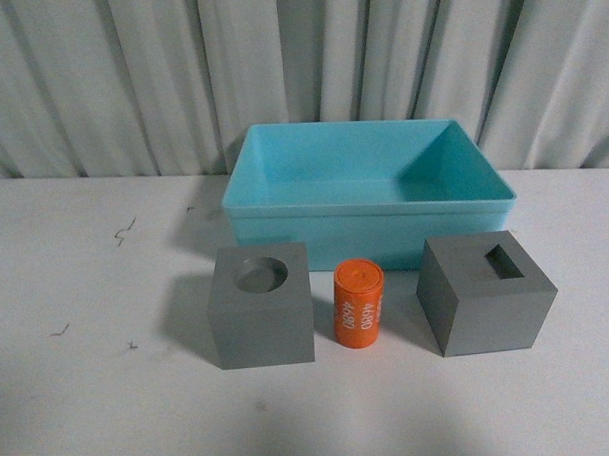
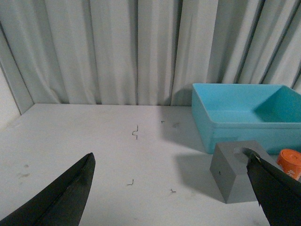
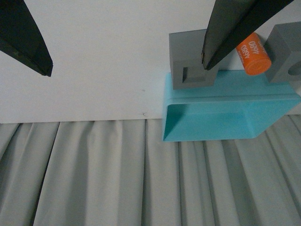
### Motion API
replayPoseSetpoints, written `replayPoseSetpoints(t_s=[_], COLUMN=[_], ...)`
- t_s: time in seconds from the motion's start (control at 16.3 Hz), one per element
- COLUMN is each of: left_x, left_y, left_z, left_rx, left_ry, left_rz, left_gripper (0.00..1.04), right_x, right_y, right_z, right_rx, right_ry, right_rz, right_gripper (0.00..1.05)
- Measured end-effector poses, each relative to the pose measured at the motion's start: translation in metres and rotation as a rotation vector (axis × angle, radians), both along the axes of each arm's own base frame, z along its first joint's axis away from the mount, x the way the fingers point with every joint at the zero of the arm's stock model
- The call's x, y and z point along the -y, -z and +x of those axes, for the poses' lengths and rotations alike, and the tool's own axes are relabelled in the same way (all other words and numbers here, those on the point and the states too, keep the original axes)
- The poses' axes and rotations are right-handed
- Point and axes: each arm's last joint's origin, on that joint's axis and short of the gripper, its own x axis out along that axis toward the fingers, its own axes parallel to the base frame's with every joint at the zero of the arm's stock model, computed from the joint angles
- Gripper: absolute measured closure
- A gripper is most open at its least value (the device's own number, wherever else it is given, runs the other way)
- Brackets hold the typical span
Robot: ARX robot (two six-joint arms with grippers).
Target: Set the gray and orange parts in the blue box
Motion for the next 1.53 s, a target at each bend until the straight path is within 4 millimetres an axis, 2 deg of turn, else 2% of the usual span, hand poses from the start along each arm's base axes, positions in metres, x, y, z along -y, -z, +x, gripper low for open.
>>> replayPoseSetpoints(t_s=[0.37,0.43,0.49,0.55,0.61,0.73,0.92,1.04,1.22,1.53], left_x=[0.000,0.000,0.000,0.000,0.000,0.000,0.000,0.000,0.000,0.000], left_y=[0.000,0.000,0.000,0.000,0.000,0.000,0.000,0.000,0.000,0.000], left_z=[0.000,0.000,0.000,0.000,0.000,0.000,0.000,0.000,0.000,0.000], left_rx=[0.000,0.000,0.000,0.000,0.000,0.000,0.000,0.000,0.000,0.000], left_ry=[0.000,0.000,0.003,0.000,0.000,0.000,0.000,0.000,0.000,0.000], left_rz=[0.000,0.000,0.000,0.000,0.000,0.000,0.000,0.000,0.000,0.000], left_gripper=[0.07,0.07,0.07,0.07,0.07,0.07,0.07,0.07,0.07,0.07], right_x=[0.000,0.001,0.006,0.017,0.024,0.045,0.073,0.080,0.057,0.017], right_y=[0.000,0.001,-0.001,-0.009,-0.018,-0.042,-0.038,-0.033,-0.015,-0.007], right_z=[0.000,-0.001,0.004,0.017,0.029,0.067,0.124,0.153,0.180,0.199], right_rx=[0.000,-0.122,-0.389,-0.523,-0.521,-0.470,-0.525,-0.545,-0.605,-0.626], right_ry=[0.000,-0.026,-0.057,-0.061,-0.094,-0.142,-0.127,-0.105,-0.147,-0.203], right_rz=[0.000,0.025,0.084,0.138,0.130,0.027,-0.017,-0.021,-0.001,0.005], right_gripper=[0.06,0.06,0.06,0.06,0.06,0.06,0.06,0.06,0.06,0.06])
